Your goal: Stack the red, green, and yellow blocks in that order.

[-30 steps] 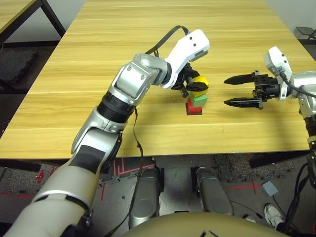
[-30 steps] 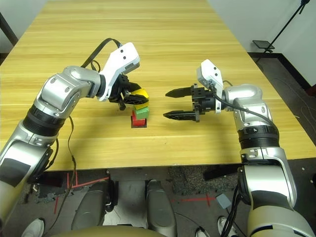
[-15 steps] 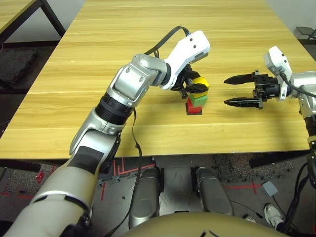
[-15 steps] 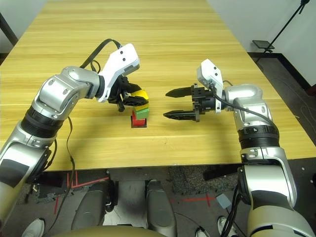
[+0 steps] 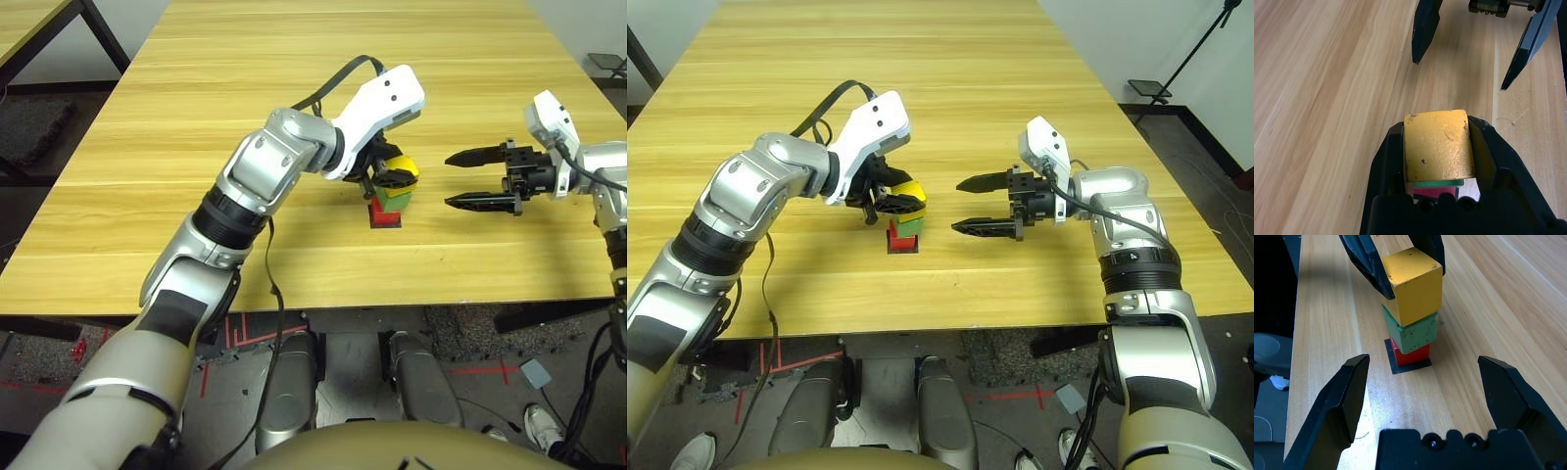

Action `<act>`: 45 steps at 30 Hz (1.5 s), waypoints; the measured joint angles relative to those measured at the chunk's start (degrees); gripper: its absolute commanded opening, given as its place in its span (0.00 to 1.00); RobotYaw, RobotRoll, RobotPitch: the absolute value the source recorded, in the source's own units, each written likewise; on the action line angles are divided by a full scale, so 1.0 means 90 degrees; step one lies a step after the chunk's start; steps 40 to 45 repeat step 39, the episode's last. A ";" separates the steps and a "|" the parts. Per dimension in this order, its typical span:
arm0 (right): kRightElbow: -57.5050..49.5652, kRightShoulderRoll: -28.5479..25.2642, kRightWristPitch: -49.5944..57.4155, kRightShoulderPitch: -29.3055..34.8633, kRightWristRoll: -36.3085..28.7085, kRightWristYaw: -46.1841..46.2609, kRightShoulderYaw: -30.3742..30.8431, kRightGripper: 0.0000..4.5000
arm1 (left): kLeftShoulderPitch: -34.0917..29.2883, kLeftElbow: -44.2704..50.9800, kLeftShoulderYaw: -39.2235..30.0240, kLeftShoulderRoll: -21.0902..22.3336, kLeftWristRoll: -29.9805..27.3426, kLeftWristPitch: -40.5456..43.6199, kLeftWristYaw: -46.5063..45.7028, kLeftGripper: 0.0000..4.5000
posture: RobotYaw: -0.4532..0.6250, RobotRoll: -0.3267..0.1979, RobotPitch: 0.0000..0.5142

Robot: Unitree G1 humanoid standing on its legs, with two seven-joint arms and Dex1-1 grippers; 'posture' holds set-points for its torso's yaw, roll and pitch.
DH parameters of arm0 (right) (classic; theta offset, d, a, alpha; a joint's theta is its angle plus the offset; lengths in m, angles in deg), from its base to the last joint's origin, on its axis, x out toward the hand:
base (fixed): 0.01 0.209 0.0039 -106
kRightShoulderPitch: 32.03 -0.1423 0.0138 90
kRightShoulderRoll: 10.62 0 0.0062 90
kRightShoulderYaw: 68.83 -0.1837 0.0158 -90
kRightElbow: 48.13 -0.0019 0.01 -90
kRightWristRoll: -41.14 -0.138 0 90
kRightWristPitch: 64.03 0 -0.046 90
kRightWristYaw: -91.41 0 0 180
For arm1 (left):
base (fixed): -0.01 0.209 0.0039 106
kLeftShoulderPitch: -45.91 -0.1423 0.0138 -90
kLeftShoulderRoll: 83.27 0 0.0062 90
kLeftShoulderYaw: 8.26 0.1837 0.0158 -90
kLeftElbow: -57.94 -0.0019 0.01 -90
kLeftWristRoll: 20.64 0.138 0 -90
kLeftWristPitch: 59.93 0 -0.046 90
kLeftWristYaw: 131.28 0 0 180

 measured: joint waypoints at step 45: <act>0.4598 -0.0372 -0.2640 -0.0273 0.0035 0.5709 -0.3001 1.00 | -0.4647 0.0287 -0.5262 -0.1087 -0.0395 -0.4796 -0.3727 0.99 | 0.60 0.55 0.25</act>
